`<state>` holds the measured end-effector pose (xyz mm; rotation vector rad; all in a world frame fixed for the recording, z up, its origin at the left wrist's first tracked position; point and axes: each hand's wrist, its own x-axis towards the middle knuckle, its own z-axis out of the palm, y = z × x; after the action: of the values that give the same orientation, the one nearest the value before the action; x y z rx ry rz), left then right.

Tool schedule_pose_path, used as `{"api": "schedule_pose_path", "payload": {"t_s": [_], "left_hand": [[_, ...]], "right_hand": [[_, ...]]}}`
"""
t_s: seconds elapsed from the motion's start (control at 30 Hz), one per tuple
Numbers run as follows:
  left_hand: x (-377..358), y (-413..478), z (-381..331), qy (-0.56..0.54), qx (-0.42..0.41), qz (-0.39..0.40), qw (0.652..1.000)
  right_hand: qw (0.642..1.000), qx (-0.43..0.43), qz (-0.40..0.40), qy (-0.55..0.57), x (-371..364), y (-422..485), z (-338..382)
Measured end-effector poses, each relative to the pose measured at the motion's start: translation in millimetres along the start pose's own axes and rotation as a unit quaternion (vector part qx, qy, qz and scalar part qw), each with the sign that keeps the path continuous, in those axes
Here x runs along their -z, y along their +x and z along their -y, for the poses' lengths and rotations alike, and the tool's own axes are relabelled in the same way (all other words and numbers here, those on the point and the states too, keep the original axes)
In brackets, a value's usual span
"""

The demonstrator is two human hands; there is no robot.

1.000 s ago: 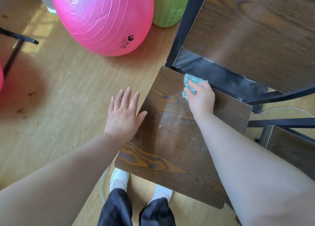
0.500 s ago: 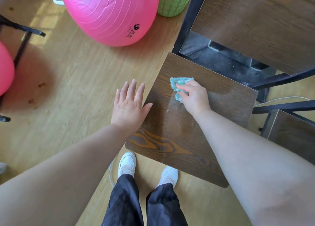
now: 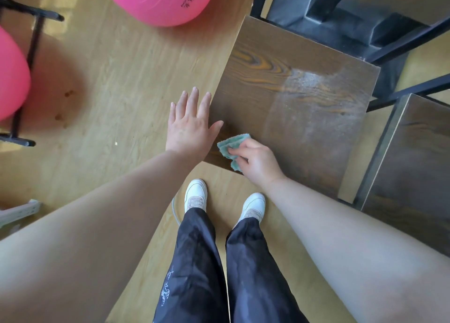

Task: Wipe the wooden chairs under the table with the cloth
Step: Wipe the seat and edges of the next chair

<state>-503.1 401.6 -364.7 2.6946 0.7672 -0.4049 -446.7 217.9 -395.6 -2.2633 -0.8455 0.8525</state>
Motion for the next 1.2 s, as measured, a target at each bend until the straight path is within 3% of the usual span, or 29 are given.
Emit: {"api": "schedule_pose_path", "payload": {"t_s": [0.33,0.47,0.6,0.8,1.03,1.13,1.2], "left_hand": [[-8.0,-21.2,-16.7,-0.001,-0.019,0.01,1.0],[-7.8,-13.3,-31.6,-0.001,-0.034,0.007,0.999],[-8.1,5.2,-50.3,0.009,-0.044,0.007,0.999],[-3.0,45.9,-80.4,0.008,-0.064,-0.002,0.998],[3.3,96.7,-98.8,0.004,-0.074,-0.01,0.997],[4.3,106.5,-102.5,0.004,-0.075,0.0,0.997],[5.2,109.5,-102.4,0.001,-0.076,0.003,0.997]], "right_hand": [[0.997,-0.027,0.014,0.065,-6.1,-31.2,2.4],[0.988,-0.065,-0.112,0.09,28.8,-31.8,-7.6],[0.952,-0.169,-0.245,0.074,92.5,-3.9,-39.6],[0.903,-0.267,-0.336,0.031,182.0,63.3,-96.9],[0.888,-0.319,-0.332,-0.001,217.4,107.3,-128.8],[0.865,-0.373,-0.336,0.012,218.0,114.3,-133.7],[0.871,-0.369,-0.324,0.0,217.4,115.3,-133.1]]}}
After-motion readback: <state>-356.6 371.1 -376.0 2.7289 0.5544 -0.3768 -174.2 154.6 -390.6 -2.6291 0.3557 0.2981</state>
